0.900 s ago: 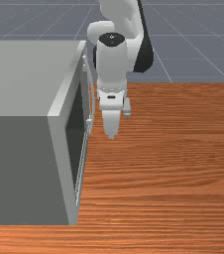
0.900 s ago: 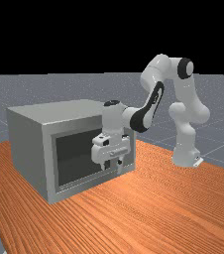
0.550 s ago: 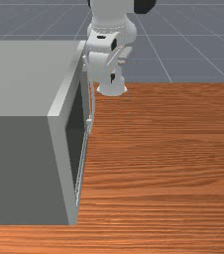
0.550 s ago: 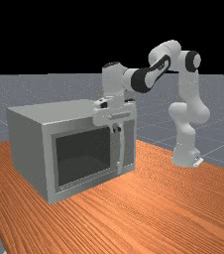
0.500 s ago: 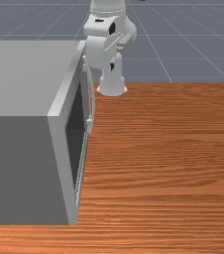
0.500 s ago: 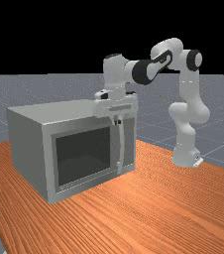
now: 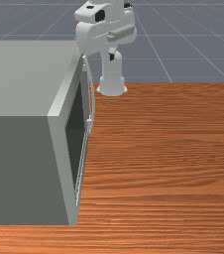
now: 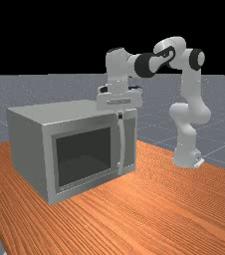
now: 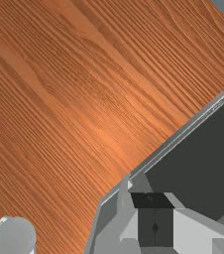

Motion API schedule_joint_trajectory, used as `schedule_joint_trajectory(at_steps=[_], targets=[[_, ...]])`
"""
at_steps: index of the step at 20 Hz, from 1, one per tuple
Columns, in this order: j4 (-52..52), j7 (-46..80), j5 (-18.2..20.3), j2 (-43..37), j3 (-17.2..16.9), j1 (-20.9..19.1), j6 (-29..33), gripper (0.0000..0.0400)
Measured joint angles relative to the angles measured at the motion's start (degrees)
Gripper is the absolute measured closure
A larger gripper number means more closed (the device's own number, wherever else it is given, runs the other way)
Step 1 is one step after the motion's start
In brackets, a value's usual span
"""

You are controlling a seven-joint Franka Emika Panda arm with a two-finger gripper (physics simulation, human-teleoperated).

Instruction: Open the microwave

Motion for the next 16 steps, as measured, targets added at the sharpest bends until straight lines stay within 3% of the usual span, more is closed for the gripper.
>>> schedule_joint_trajectory(at_steps=[16], targets=[[-2.1, 34.9, 2.9, -0.3, -0.6, 0.6, 0.3, 0.04]])
